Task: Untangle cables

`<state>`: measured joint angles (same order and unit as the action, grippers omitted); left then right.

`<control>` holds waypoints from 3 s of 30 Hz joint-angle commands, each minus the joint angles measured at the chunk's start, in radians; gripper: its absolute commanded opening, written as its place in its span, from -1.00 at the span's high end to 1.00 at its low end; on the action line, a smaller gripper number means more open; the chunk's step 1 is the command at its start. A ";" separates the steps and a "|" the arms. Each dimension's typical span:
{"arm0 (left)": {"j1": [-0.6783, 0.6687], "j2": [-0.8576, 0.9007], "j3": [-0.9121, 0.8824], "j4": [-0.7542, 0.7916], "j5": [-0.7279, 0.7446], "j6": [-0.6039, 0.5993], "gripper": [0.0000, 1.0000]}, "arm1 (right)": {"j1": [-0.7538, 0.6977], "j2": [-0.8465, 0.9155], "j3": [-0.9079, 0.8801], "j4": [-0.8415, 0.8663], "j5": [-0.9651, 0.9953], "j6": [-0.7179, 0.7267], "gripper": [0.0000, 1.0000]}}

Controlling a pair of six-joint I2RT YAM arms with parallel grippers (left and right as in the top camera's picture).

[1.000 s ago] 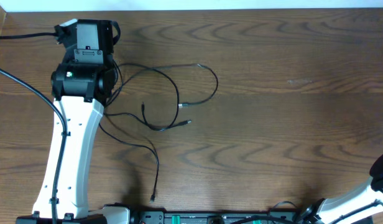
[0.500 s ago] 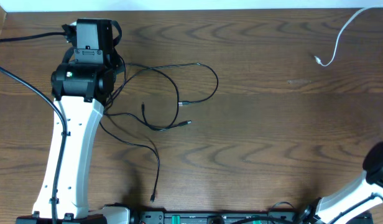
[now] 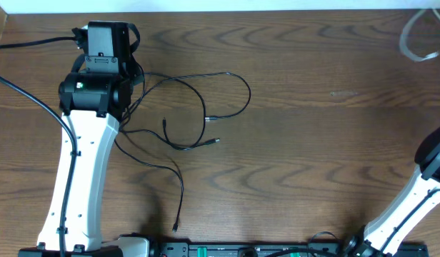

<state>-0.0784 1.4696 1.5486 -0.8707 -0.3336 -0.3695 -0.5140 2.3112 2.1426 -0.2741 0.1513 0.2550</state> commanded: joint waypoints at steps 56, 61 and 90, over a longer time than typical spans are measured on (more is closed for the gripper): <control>-0.301 -0.027 0.193 0.486 0.754 0.039 0.85 | 0.397 -0.094 0.320 -1.120 -1.070 -0.653 -0.99; -0.301 -0.028 0.193 0.533 0.772 -0.011 0.85 | 0.488 -0.093 0.314 -1.128 -1.008 -0.664 -0.96; -0.298 -0.013 0.191 0.494 0.254 -0.010 0.85 | 0.737 -0.090 -0.094 -0.753 -1.020 0.045 -0.85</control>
<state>-0.3779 1.4521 1.7229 -0.3935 -0.0051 -0.3702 0.1699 2.2215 2.1078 -1.0824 -0.6830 0.2016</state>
